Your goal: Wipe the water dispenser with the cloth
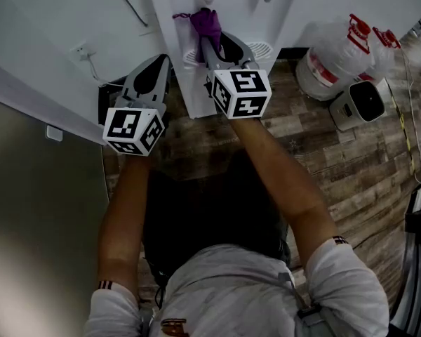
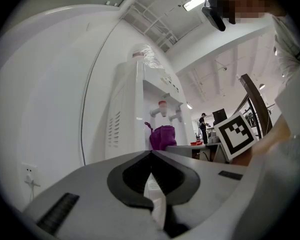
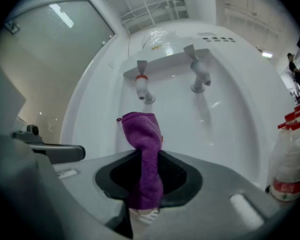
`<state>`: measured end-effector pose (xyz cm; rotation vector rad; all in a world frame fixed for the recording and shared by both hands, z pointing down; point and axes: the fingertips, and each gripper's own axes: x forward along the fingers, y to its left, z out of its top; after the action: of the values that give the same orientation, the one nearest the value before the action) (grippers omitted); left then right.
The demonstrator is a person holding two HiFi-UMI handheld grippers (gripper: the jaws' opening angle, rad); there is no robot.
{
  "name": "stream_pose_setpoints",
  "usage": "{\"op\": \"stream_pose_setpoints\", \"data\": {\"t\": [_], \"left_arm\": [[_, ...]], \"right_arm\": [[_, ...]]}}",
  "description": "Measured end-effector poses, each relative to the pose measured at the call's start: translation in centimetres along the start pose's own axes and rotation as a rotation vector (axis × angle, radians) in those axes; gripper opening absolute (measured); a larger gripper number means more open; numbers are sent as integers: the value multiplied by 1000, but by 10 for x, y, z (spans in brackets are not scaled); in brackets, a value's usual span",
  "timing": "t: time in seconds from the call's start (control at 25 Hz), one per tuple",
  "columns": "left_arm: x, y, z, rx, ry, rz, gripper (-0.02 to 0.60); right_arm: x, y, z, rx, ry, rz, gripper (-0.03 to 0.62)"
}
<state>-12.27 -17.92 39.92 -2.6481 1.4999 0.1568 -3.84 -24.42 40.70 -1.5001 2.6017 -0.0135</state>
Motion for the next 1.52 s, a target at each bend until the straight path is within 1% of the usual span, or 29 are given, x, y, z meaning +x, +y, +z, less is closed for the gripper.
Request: {"op": "stream_pose_setpoints", "data": {"t": [0.32, 0.56, 0.76, 0.92, 1.04, 1.28, 1.52], "left_arm": [[1, -1, -5, -5, 9, 11, -2], [5, -6, -11, -7, 16, 8, -2], [10, -12, -15, -9, 18, 2, -2], [14, -13, -16, -5, 17, -3, -2], [18, -14, -18, 0, 21, -9, -2], [16, -15, -34, 5, 38, -18, -2], [8, -11, -51, -1, 51, -23, -2]], "right_arm": [[-12, -51, 0, -17, 14, -83, 101], [-32, -96, 3, -51, 19, -156, 101], [-49, -129, 6, -51, 16, -210, 101], [-61, -146, 8, -47, 7, -236, 101], [-68, -154, 11, -49, -6, -236, 101], [-84, -162, 12, -53, -27, -242, 101], [-99, -182, 7, -48, -19, -284, 101]]}}
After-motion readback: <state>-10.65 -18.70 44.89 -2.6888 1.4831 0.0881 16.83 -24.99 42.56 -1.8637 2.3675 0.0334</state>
